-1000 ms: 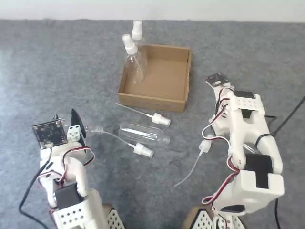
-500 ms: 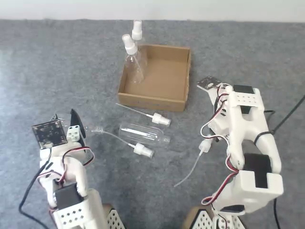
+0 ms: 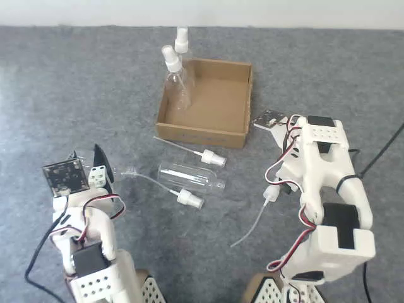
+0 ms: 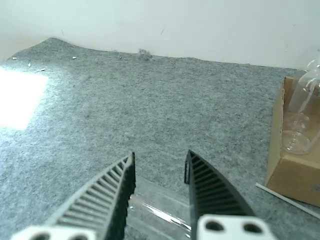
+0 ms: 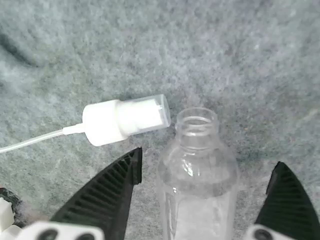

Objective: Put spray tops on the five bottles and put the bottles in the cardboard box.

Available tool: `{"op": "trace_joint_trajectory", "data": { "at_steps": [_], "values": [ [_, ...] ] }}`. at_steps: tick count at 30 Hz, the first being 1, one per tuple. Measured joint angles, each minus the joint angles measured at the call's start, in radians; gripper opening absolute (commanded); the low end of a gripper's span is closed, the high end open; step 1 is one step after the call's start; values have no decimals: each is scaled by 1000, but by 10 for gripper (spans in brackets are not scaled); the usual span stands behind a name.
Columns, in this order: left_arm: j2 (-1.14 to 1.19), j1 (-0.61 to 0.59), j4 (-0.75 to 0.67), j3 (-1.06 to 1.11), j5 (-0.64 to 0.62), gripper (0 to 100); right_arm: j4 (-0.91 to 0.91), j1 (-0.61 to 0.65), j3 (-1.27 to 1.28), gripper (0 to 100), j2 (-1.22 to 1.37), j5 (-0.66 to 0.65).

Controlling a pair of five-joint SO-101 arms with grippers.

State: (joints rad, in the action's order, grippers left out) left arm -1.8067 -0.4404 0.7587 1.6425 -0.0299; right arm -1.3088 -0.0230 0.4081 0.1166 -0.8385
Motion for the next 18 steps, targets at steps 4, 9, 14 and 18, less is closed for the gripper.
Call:
{"op": "trace_joint_trajectory", "data": {
  "at_steps": [4, 9, 14, 18],
  "values": [
    [0, 0, 0, 0, 0, 152, 0, -2, 0, 351, 0, 0],
    [0, 0, 0, 0, 0, 152, 0, -20, 0, 350, 0, -14],
    [0, 0, 0, 0, 0, 152, -23, -44, 0, 350, 0, -69],
    [0, 0, 0, 0, 0, 152, -32, -51, 0, 350, 0, -81]
  ]
}}
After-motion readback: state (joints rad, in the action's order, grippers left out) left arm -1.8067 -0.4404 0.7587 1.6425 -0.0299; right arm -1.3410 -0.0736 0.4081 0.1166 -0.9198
